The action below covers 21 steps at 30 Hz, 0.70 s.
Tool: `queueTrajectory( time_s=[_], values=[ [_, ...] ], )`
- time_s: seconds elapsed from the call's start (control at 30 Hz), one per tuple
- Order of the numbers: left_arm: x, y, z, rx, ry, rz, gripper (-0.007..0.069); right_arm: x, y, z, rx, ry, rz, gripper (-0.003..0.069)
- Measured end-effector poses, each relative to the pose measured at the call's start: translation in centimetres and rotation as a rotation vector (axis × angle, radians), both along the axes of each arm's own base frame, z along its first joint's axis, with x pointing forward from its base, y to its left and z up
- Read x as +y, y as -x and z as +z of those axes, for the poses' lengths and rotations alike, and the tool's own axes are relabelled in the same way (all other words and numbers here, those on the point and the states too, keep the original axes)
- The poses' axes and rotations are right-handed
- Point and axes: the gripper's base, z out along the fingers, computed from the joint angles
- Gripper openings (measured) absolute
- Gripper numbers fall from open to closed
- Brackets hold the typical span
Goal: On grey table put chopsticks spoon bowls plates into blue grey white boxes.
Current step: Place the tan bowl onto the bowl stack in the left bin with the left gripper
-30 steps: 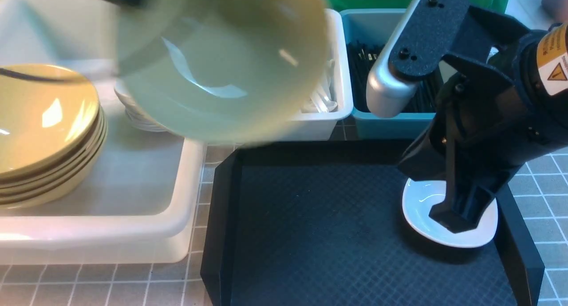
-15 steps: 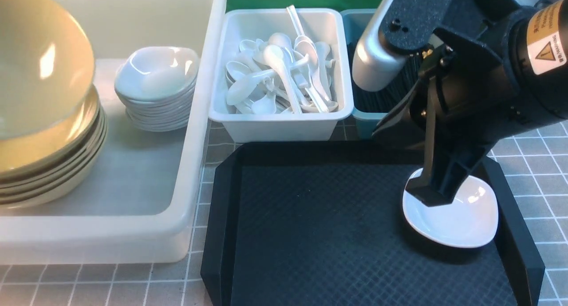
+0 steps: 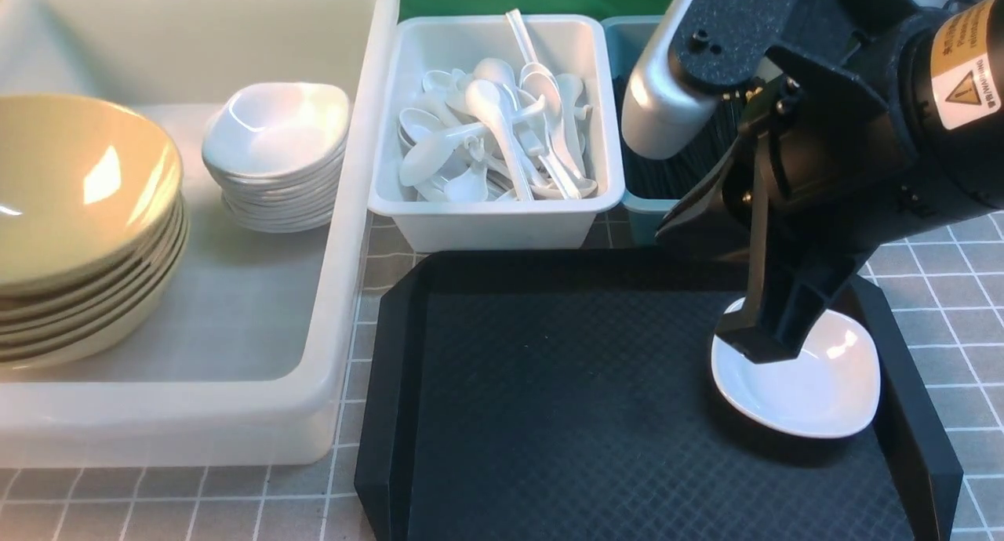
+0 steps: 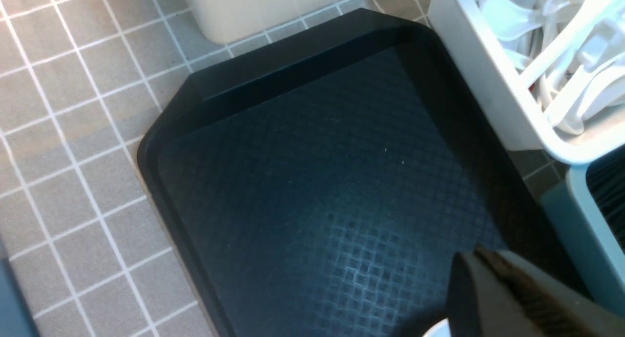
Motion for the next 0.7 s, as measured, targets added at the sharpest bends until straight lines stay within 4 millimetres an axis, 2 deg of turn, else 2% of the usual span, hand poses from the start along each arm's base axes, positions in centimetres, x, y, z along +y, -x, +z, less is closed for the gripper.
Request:
queueTrajectory(
  time_s=[0.03, 0.1, 0.17, 0.2, 0.23, 0.37, 0.43, 0.5, 0.57, 0.6, 0.63, 0.67, 0.7],
  values=[
    [0.0, 0.0, 0.0, 0.002, -0.005, -0.001, 0.0391, 0.0, 0.0, 0.0, 0.0, 0.0, 0.0, 0.0034],
    [0.0, 0.5, 1.0, 0.013, -0.034, 0.035, 0.0507, 0.0, 0.0, 0.0, 0.0, 0.0, 0.001, 0.0034],
    [0.1, 0.9, 2.6, -0.007, -0.071, 0.061, 0.0573, 0.0, 0.0, 0.0, 0.0, 0.0, 0.001, 0.0034],
    [0.0, 1.0, 3.2, -0.016, -0.074, 0.066, 0.0594, 0.0, 0.0, 0.0, 0.0, 0.0, 0.001, 0.0034],
    [-0.2, 1.3, 4.6, -0.045, -0.086, 0.074, 0.0615, 0.0, 0.0, 0.0, 0.0, 0.0, 0.001, 0.0034],
    [-2.0, 2.3, 9.7, -0.142, -0.054, 0.074, 0.0622, 0.0, 0.0, 0.0, -0.001, 0.001, 0.0, 0.0034],
    [-4.6, 2.3, 12.0, -0.192, -0.023, -0.002, 0.0609, 0.0, 0.0, 0.0, -0.002, 0.0, -0.007, 0.0034],
    [-8.9, 1.7, 13.6, -0.224, 0.017, -0.167, 0.0585, -0.2, -0.2, 0.0, 0.001, -0.006, -0.05, 0.0034],
    [-13.0, 1.1, 13.7, -0.216, 0.046, -0.333, 0.0566, -0.5, -0.3, 0.0, 0.005, 0.005, -0.108, 0.0034],
    [-13.5, 1.1, 13.7, -0.21, 0.049, -0.354, 0.0564, -0.6, -0.3, 0.0, 0.009, 0.003, -0.113, 0.0034],
    [-17.2, 0.6, 13.2, -0.173, 0.069, -0.499, 0.0555, -1.2, -0.2, -0.1, 0.024, 0.037, -0.159, 0.0034],
    [-18.2, 0.5, 13.0, -0.161, 0.073, -0.533, 0.0554, -1.3, -0.1, -0.1, 0.034, 0.044, -0.169, 0.0034],
    [-21.4, 0.1, 12.0, -0.114, 0.074, -0.636, 0.055, -2.1, 0.3, -0.2, 0.048, 0.07, -0.207, 0.0034]
  ],
)
